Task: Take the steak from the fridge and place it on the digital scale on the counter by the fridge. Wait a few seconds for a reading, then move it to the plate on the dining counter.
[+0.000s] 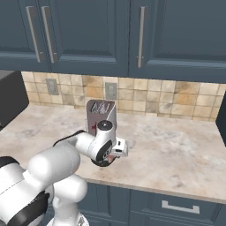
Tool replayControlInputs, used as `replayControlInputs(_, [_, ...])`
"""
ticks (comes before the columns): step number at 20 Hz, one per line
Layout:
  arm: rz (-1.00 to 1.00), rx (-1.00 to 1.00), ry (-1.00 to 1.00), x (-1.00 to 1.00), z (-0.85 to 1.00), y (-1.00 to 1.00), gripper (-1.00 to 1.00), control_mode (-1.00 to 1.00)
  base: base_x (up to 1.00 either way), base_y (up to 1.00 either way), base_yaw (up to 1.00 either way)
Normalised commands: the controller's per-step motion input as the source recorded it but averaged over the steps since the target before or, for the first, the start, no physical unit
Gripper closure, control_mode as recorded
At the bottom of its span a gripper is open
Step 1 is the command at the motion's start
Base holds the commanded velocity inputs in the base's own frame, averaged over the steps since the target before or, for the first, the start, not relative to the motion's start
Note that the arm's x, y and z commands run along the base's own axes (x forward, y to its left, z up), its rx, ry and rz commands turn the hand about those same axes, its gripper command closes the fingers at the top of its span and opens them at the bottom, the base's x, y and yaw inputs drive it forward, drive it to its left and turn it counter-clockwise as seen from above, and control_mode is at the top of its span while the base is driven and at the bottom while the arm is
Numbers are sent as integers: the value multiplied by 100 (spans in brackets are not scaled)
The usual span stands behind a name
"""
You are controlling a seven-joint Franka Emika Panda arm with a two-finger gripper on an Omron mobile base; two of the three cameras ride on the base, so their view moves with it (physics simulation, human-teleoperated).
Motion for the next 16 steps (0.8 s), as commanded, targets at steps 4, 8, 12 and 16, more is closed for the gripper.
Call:
replayControlInputs(4, [0,0,1,4,-6,0,-100,-100,0,0,0])
replayControlInputs(8, [0,0,0,9,-5,0,-100,-100,0,0,0])
replayControlInputs(12, [0,0,0,16,-5,0,-100,-100,0,0,0])
replayControlInputs(16, [0,0,1,7,-3,0,-100,-100,0,0,0])
